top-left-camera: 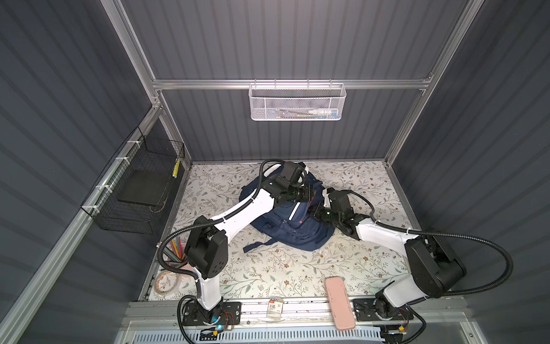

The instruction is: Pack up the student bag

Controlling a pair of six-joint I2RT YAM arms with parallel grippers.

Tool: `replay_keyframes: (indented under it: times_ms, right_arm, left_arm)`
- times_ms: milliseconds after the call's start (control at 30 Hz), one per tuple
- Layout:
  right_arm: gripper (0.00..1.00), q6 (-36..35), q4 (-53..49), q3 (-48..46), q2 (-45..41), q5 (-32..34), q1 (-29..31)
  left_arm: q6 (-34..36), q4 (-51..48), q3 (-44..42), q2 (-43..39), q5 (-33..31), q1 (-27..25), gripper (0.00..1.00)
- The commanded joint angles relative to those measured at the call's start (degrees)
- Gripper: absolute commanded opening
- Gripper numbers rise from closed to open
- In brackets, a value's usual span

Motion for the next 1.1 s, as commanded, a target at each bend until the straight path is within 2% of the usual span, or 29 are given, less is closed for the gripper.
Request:
replay_keyframes:
  times_ms: [0,133,200,233,300,333,467,633,733,767,800,867,933,1067]
  right_arm:
    - [0.08,0.6,3.8,2.3,3.0,-0.8,0.4]
    - [0.13,2.4,6.6,3.2,3.9,-2.2,0.5]
    - [0.25,2.6,6.5,2.1,2.7,-2.0,0.5]
    - [0.35,2.3,6.1,1.0,1.5,-1.5,0.4]
    - [0.43,1.0,3.9,-1.2,-1.9,0.1,0.5]
    - [0.46,0.1,2.1,-2.5,-4.5,1.5,0.4]
    - [0.53,-3.9,-8.8,-6.3,-15.6,9.7,0.3]
    - [0.6,-8.4,-20.9,-9.1,-27.7,14.1,-0.5]
    - [0.65,-12.2,-22.3,-11.6,-35.2,15.0,-0.3]
    - [0.76,-12.9,-21.0,-13.5,-38.0,16.2,-0.4]
    - [0.97,-11.9,-21.6,-14.8,-40.2,18.4,-0.5]
    - [0.99,-6.2,-23.5,-17.3,-43.6,22.2,-1.1]
    - [0.99,-10.3,-21.7,-17.4,-43.6,13.3,-3.5]
    - [0.99,-10.4,-26.1,-13.4,-40.0,12.9,0.0]
  left_arm:
    - [-1.8,4.6,-1.0,-2.8,2.8,-0.6,0.0]
    - [-1.9,5.2,-1.1,-3.0,2.9,-0.6,0.0]
    - [-1.9,5.5,-0.9,-2.8,2.8,-0.5,0.0]
    - [-1.8,5.5,-0.8,-2.8,2.7,-0.5,0.04]
    - [-1.4,5.3,-0.8,-3.1,2.2,-0.2,0.32]
    - [-1.5,5.3,-1.0,-3.3,2.0,0.1,0.41]
    - [-1.6,6.4,-2.7,-5.5,1.3,1.5,0.64]
    - [-1.4,6.1,-6.1,-10.7,-1.3,3.0,0.99]
    - [-3.5,8.0,-11.2,-15.1,0.6,5.6,1.0]
    - [-4.6,9.3,-15.0,-17.1,1.1,6.9,1.0]
    - [-5.1,10.0,-17.0,-18.7,0.8,7.8,1.0]
    - [-5.2,8.3,-20.1,-21.4,-0.3,9.5,1.0]
    - [-5.0,6.5,-22.6,-23.0,-0.8,10.7,1.0]
    - [-9.5,12.2,-31.2,-26.6,-1.7,11.4,0.94]
